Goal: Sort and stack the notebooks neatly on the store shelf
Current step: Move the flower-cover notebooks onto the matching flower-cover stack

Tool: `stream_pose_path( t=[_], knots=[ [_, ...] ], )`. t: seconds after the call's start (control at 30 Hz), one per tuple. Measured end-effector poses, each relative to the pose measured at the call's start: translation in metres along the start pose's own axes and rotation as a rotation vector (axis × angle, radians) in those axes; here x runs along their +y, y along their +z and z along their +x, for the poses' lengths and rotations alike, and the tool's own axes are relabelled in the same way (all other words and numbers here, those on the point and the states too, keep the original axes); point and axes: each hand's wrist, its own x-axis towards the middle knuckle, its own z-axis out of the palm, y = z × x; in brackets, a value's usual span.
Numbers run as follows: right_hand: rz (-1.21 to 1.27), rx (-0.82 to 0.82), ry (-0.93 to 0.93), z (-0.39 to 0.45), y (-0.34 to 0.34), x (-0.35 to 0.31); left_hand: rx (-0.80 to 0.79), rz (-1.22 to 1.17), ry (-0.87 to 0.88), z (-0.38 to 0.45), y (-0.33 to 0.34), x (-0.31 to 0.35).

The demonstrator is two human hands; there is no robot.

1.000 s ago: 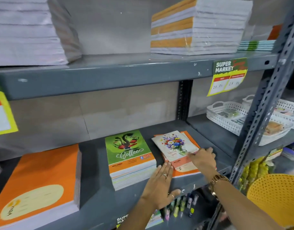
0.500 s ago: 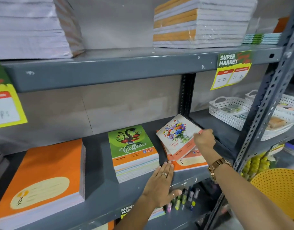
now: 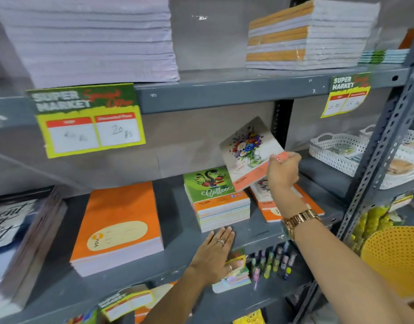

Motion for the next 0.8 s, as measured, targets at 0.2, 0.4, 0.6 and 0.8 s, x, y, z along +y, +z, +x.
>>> stream_pose_path(
  t=[0.2, 0.4, 0.6, 0.8],
  knots=[
    [0.105, -0.23, 0.217, -0.063, 0.045, -0.005, 0.008, -0.036, -0.082, -0.056, 0.001, -0.037],
    [0.209, -0.435, 0.417, -0.136, 0.089, -0.009, 0.003, -0.062, -0.149, -0.105, 0.004, -0.061],
    [0.275, -0.549, 0.591, -0.201, 0.124, -0.01, -0.025, -0.053, -0.129, -0.123, 0.0, -0.065],
    [0.162, -0.593, 0.64, -0.242, 0.139, 0.013, -0.003, -0.082, -0.131, -0.131, -0.001, -0.068]
  ],
)
